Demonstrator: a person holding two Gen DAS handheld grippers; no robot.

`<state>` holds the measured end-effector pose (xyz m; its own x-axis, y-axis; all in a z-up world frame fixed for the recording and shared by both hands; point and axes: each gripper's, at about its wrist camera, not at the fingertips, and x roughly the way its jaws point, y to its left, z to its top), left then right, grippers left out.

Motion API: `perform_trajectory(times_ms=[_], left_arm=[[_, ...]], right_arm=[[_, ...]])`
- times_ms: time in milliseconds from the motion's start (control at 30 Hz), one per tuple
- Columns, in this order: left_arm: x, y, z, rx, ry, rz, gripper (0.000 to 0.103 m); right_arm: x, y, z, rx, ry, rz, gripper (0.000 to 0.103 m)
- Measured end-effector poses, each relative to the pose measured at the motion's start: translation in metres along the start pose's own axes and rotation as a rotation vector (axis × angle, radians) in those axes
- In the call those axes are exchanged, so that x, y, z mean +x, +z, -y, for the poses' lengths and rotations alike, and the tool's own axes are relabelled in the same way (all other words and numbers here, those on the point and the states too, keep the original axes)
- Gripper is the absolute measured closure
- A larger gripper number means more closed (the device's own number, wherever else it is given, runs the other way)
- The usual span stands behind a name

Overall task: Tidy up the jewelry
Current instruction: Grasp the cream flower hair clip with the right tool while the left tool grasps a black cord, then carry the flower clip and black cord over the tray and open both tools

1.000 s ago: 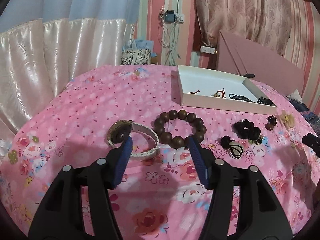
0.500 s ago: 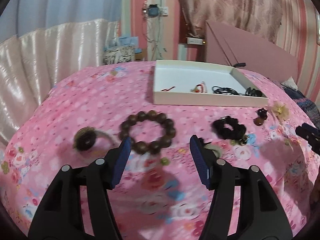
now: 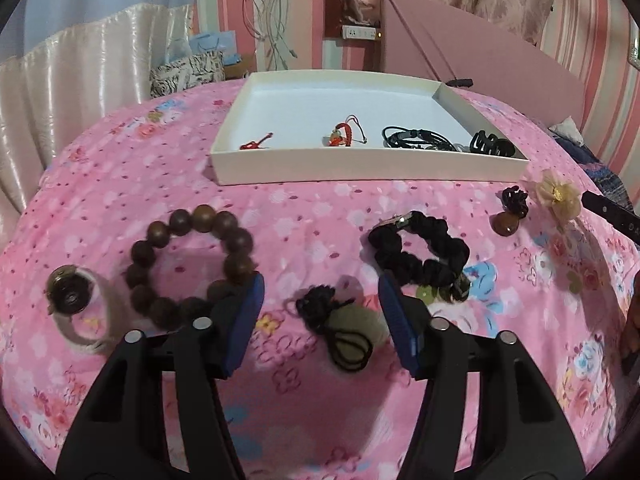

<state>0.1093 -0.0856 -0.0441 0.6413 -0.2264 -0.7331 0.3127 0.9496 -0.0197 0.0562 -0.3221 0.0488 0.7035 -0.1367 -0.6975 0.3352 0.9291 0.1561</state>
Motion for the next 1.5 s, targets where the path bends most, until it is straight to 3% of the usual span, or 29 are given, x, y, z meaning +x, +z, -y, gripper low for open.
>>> perform_trajectory(times_ms=[100,333,400,433,467,567,767,1000,1167,1500], left_arm=[[0.013,0.001,0.004,0.008,-0.018,-0.051,0.070],[0.014,0.002,0.007,0.015,-0.033,-0.039,0.087],[0.014,0.002,0.005,0.001,-0.047,-0.034,0.088],[0.014,0.002,0.003,-0.007,-0.054,-0.032,0.088],[0.014,0.002,0.002,-0.018,-0.062,-0.031,0.088],[0.010,0.002,-0.005,-0.044,-0.083,-0.016,0.089],[0.001,0.001,-0.008,-0.063,-0.099,0.037,0.089],[-0.029,0.006,-0.016,-0.065,-0.129,0.121,0.090],[-0.049,0.028,-0.015,-0.048,-0.108,0.175,0.090],[-0.045,0.090,-0.027,-0.060,-0.098,0.229,0.090]], right_arm=[[0.014,0.004,0.004,0.017,0.022,-0.029,0.048],[0.049,0.009,-0.010,-0.022,0.057,-0.138,0.047],[0.059,0.008,-0.012,-0.028,0.052,-0.186,0.055],[0.059,0.009,-0.010,-0.022,0.058,-0.183,0.069],[0.059,0.008,-0.009,-0.010,0.072,-0.177,0.078],[0.053,0.007,-0.004,0.019,0.090,-0.147,0.083],[0.024,0.005,-0.010,-0.008,0.059,-0.031,0.084],[-0.018,0.001,-0.019,-0.022,0.113,0.039,0.084],[-0.038,0.019,-0.030,-0.039,0.147,0.087,0.084],[-0.042,0.061,-0.066,-0.087,0.203,0.150,0.084]])
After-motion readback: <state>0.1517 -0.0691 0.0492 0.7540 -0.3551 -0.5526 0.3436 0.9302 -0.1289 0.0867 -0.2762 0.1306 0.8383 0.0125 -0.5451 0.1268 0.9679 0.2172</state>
